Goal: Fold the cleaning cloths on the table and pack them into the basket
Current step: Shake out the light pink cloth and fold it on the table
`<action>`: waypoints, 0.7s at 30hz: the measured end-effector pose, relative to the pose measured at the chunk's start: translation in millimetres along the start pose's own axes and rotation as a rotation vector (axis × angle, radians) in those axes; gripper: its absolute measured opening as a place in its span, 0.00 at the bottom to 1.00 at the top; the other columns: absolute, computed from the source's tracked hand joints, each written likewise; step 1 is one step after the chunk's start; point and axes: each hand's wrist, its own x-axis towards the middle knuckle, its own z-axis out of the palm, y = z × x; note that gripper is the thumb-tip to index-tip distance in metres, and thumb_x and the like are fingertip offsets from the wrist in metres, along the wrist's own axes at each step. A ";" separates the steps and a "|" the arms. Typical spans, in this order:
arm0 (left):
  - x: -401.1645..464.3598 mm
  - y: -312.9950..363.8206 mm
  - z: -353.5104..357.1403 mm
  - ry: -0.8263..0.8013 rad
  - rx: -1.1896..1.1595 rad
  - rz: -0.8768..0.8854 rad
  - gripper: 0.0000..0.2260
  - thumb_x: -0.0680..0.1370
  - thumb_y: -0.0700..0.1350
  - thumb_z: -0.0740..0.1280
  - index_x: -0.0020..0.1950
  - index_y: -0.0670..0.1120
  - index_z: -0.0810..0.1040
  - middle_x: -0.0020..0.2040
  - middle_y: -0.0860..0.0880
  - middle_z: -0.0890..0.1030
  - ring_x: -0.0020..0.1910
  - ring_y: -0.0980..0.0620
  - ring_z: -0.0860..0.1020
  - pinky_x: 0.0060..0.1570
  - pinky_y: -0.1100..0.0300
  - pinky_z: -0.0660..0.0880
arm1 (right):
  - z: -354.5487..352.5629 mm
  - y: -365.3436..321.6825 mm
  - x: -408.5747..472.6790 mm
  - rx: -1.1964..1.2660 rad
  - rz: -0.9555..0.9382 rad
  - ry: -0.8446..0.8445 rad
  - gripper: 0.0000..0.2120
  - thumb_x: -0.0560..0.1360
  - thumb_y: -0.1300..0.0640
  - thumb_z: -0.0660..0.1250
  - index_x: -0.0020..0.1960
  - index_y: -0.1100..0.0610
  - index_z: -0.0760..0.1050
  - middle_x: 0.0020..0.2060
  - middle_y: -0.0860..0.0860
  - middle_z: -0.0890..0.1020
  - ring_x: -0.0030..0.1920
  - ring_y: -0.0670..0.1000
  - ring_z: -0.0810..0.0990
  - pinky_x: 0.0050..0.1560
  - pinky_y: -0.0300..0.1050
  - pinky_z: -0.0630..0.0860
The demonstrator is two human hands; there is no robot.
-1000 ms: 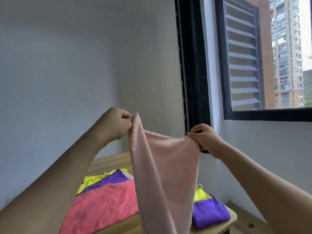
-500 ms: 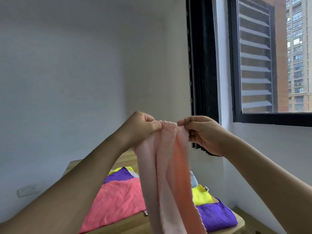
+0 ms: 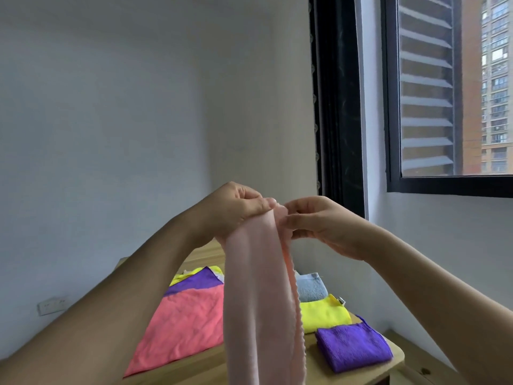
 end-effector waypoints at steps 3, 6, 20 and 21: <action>-4.4 -5.6 -5.2 -0.072 -0.071 0.030 0.12 0.75 0.52 0.68 0.35 0.47 0.79 0.33 0.44 0.74 0.32 0.48 0.70 0.31 0.61 0.63 | 2.2 4.8 0.1 0.015 0.015 -0.003 0.04 0.76 0.66 0.64 0.47 0.66 0.77 0.41 0.56 0.79 0.45 0.52 0.78 0.54 0.48 0.77; -10.4 -12.4 -6.2 -0.099 -0.043 0.024 0.12 0.77 0.50 0.67 0.37 0.45 0.78 0.33 0.44 0.74 0.33 0.48 0.71 0.30 0.62 0.64 | 5.3 10.9 0.0 0.011 -0.006 0.055 0.13 0.76 0.60 0.67 0.52 0.72 0.75 0.43 0.59 0.78 0.45 0.54 0.77 0.52 0.47 0.77; -30.6 -30.2 -16.4 -0.390 -0.192 0.058 0.10 0.76 0.45 0.65 0.46 0.43 0.84 0.44 0.46 0.83 0.43 0.51 0.79 0.44 0.62 0.74 | -0.1 6.0 7.9 0.170 0.020 0.088 0.01 0.65 0.63 0.59 0.35 0.59 0.69 0.30 0.52 0.68 0.31 0.48 0.67 0.33 0.39 0.66; -33.3 -29.8 -12.3 -0.352 -0.234 0.102 0.09 0.76 0.45 0.65 0.44 0.43 0.84 0.42 0.47 0.83 0.42 0.52 0.79 0.44 0.62 0.74 | -0.9 8.4 8.1 0.183 0.024 0.105 0.02 0.65 0.63 0.59 0.34 0.58 0.69 0.30 0.51 0.68 0.30 0.48 0.67 0.31 0.38 0.66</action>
